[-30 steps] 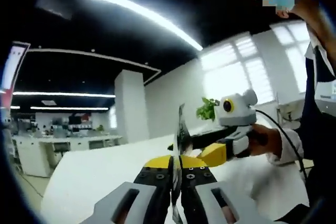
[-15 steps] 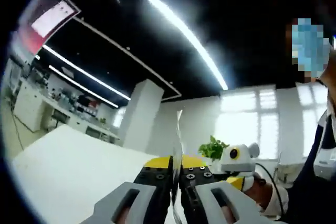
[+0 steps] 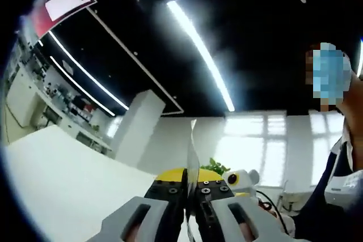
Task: Arrange the skincare products in the storage area until every visible bottle or jar stands upright without overlapping.
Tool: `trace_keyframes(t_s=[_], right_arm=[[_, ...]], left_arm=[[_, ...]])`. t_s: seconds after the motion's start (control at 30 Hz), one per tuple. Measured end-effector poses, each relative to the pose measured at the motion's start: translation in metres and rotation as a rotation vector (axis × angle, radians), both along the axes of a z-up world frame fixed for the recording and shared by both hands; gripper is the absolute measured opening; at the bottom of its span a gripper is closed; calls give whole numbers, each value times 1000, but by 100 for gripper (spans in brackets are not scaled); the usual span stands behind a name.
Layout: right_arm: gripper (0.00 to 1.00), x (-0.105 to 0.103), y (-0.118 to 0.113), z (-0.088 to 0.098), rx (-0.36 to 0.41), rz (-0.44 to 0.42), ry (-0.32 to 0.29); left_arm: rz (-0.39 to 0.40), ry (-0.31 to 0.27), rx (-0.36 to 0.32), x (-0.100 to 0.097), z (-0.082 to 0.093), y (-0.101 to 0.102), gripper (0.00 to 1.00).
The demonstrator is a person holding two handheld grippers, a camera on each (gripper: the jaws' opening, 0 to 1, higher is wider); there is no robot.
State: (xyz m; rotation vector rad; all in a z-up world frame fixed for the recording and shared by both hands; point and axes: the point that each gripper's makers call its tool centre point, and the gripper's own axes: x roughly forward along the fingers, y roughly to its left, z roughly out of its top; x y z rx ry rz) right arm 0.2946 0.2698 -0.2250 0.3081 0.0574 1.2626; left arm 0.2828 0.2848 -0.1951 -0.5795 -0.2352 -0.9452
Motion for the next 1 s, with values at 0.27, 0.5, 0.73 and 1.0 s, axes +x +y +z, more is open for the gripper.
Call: trace_keyframes(t_s=[0.27, 0.5, 0.73, 1.0], right_arm=[[15, -13, -4, 11, 31, 27, -57], [2, -19, -3, 14, 9, 26, -93], [0, -12, -7, 1, -118, -28, -134], [0, -7, -15, 1, -229, -91, -272]], left_arm=[[-36, -11, -52, -3, 4, -3, 3], [-10, 14, -26, 3, -3, -2, 4], [174, -23, 214, 16, -19, -1, 12], [256, -60, 326, 24, -25, 4, 24]])
